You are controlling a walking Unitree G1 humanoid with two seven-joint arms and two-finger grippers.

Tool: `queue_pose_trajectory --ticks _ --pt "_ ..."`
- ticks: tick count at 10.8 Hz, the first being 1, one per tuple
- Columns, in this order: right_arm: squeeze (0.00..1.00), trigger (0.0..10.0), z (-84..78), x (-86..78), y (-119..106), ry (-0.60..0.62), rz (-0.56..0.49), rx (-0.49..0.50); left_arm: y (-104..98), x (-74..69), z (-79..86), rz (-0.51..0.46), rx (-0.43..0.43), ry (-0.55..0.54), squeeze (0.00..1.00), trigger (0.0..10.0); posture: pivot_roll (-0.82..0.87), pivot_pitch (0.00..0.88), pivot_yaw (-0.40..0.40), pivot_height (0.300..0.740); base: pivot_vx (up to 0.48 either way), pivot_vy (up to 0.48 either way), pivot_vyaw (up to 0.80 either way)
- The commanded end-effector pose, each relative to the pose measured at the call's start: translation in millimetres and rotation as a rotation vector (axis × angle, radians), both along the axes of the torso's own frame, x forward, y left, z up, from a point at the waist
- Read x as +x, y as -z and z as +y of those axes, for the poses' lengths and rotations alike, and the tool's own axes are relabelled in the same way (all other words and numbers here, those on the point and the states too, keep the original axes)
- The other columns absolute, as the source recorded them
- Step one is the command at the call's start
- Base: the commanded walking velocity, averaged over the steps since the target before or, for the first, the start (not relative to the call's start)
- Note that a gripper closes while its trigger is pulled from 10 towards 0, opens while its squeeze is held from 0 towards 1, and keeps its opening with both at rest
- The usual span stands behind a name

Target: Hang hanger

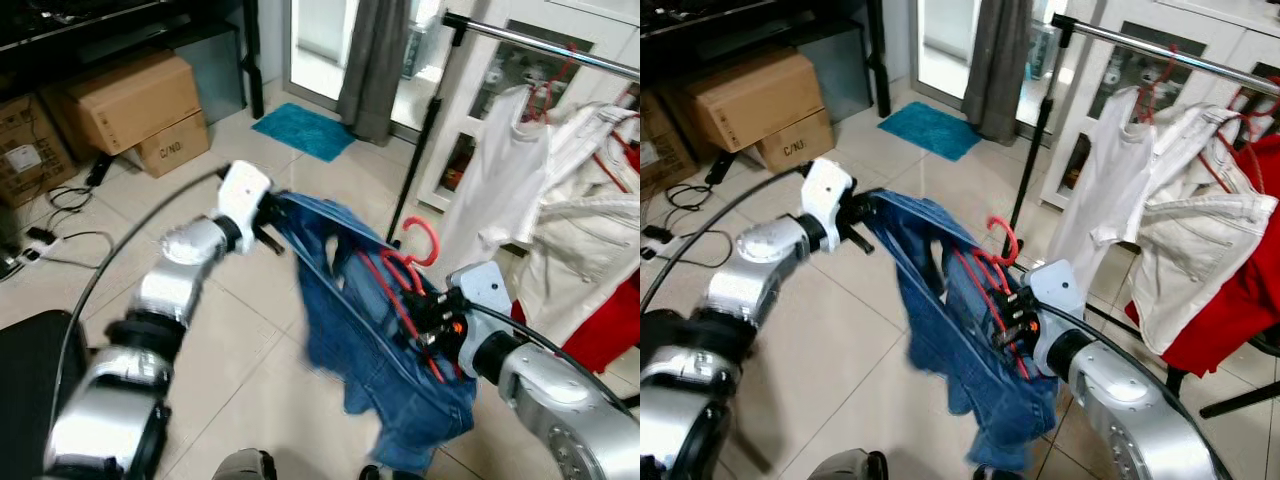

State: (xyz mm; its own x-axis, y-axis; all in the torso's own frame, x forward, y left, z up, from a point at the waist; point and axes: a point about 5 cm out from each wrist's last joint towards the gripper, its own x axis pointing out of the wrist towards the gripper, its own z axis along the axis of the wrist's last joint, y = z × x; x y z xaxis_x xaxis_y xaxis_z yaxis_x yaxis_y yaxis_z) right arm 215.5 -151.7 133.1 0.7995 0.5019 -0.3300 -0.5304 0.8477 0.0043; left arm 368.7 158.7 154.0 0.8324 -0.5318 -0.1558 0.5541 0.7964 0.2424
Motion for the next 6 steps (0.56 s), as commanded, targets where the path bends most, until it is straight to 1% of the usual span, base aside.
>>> queue_pose_trajectory --ticks 1,2,3,4,5,6 --pt "0.0 0.0 -8.2 -4.2 -0.9 -0.01 0.0 -0.013 -17.5 7.8 21.6 -0.058 0.004 -0.106 0.0 0.0 -0.05 0.024 -0.044 0.74 0.0 0.0 0.0" --pt "0.0 0.0 -7.2 -13.0 -2.3 -0.108 0.013 0.006 -28.1 13.1 35.2 -0.08 0.004 -0.157 0.0 0.0 -0.05 0.024 -0.043 0.74 0.0 0.0 0.0" --pt "0.0 0.0 -6.6 -20.9 0.5 -0.19 0.054 0.008 -36.3 18.2 45.1 -0.089 -0.04 -0.208 0.0 0.0 -0.05 0.023 -0.042 0.74 0.0 0.0 0.0" --pt "0.0 0.0 -6.3 -24.7 2.0 -0.214 0.066 0.025 -39.1 21.0 51.1 -0.087 -0.093 -0.261 0.0 0.0 -0.06 0.023 -0.041 0.74 0.0 0.0 0.0" --pt "0.0 0.0 -7.5 -30.2 3.6 -0.246 0.08 0.065 -40.0 24.4 60.1 -0.074 -0.192 -0.348 0.0 0.0 -0.06 0.023 -0.038 0.74 0.0 0.0 0.0" --pt "0.0 0.0 -10.6 -32.3 4.8 -0.251 0.081 0.085 -38.3 25.7 63.9 -0.058 -0.244 -0.385 0.0 0.0 -0.06 0.023 -0.038 0.74 0.0 0.0 0.0"
